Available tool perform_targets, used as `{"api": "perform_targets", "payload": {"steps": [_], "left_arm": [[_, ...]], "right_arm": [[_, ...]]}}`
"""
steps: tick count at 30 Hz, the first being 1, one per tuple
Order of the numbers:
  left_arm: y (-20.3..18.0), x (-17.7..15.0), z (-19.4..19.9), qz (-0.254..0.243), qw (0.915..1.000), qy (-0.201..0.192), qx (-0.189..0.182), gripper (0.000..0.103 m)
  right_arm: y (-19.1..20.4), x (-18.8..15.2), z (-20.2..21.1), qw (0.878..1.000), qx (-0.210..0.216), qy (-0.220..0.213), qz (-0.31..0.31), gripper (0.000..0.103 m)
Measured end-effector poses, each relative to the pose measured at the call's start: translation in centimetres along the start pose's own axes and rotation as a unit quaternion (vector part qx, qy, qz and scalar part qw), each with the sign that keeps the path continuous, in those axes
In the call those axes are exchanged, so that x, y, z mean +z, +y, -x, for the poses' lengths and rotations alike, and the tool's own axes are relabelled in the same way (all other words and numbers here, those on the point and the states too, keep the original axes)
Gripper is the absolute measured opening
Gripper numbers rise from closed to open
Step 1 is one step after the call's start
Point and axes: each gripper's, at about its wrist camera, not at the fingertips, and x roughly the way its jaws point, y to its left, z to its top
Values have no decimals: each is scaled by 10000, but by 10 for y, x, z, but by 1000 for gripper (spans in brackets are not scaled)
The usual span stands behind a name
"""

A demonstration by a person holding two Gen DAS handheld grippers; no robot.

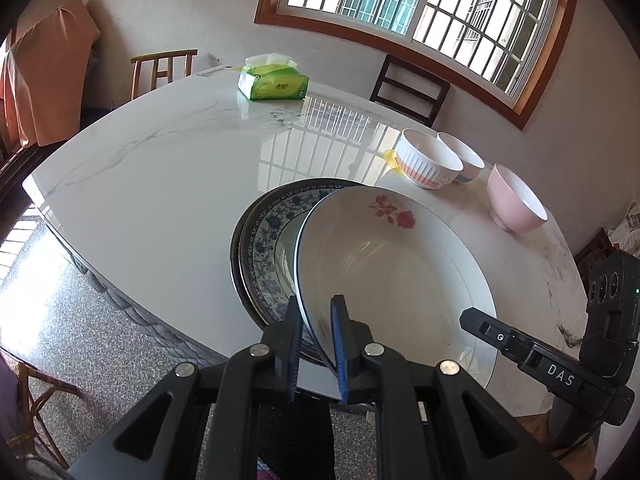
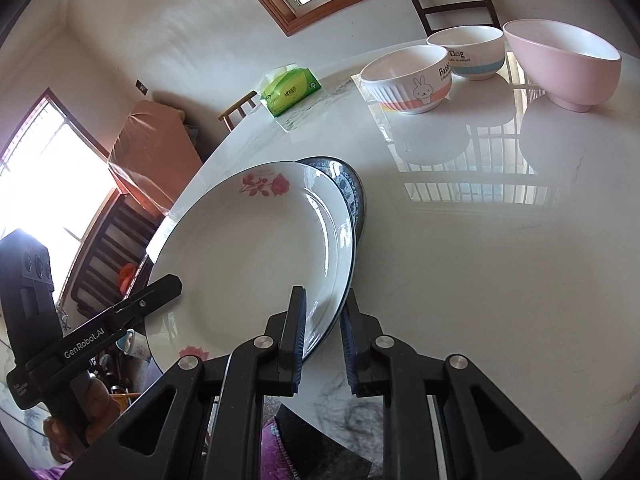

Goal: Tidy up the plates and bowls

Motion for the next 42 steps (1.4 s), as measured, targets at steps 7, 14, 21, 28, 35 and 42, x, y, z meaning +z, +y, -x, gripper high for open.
{"api": "perform_targets", "payload": {"steps": [7,14,21,28,35,42], "left_arm": [[10,-1,-5,93,9999,52,48,14],[18,4,-13,169,9998,114,78,14],[21,6,-19,213,9996,164,94,14],[22,9,-24,226,9995,202,105,14],[24,13,-31,232,9994,235,120,14],[25,16,-39,232,9993,287,105,14]], "right_arm": [[9,1,-6,9999,-7,81,75,19],[14,5,-15,9998,-51,150,147,19],[19,7,-19,9997,-90,150,180,19],[21,9,-22,9996,-121,168,179,19],[22,12,-28,9995,-182,191,201,19],[26,13,-30,9990,-310,149,286,19]]}}
